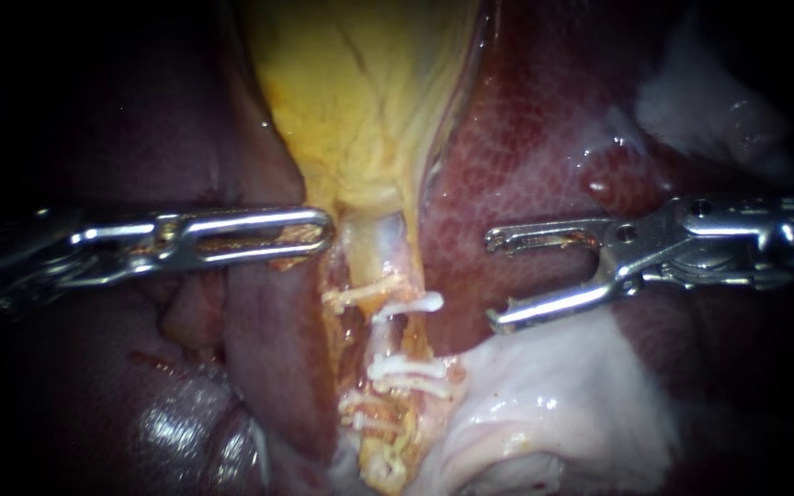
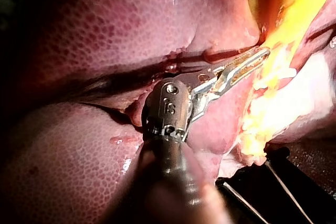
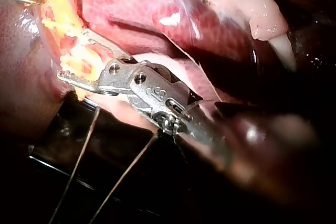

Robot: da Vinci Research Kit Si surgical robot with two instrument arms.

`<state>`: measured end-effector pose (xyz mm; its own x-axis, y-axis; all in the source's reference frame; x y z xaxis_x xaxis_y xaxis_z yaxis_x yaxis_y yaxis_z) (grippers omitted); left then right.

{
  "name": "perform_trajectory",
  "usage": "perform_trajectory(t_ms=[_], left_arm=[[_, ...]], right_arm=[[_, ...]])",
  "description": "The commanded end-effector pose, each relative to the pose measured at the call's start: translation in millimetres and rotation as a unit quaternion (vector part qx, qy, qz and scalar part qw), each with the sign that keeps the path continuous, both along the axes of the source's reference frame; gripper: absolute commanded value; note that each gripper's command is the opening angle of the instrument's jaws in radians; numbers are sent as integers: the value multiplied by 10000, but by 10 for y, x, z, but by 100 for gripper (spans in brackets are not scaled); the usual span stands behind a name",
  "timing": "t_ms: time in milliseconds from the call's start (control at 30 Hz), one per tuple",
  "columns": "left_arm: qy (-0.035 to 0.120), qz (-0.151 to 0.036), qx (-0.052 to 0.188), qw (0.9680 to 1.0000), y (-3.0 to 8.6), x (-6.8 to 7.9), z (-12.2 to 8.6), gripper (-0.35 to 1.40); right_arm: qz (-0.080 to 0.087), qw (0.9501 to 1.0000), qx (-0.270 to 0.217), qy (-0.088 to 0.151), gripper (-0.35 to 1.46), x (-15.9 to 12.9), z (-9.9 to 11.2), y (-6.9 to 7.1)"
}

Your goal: Going back third clip right tube

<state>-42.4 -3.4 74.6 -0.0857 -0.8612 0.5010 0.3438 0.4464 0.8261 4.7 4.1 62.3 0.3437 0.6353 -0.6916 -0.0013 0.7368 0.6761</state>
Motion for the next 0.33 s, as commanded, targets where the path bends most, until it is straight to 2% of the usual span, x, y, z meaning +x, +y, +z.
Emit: perform_trajectory(t_ms=[33, 333], left_arm=[[13, 10, 9, 10000, -1, 0, 0, -35], [6, 19, 13, 10000, 0, 3, -1, -35]], right_arm=[[0, 10000, 1, -1, 60, 1, -1, 0], [-4, 10000, -25, 2, 60, 2, -3, -1]])
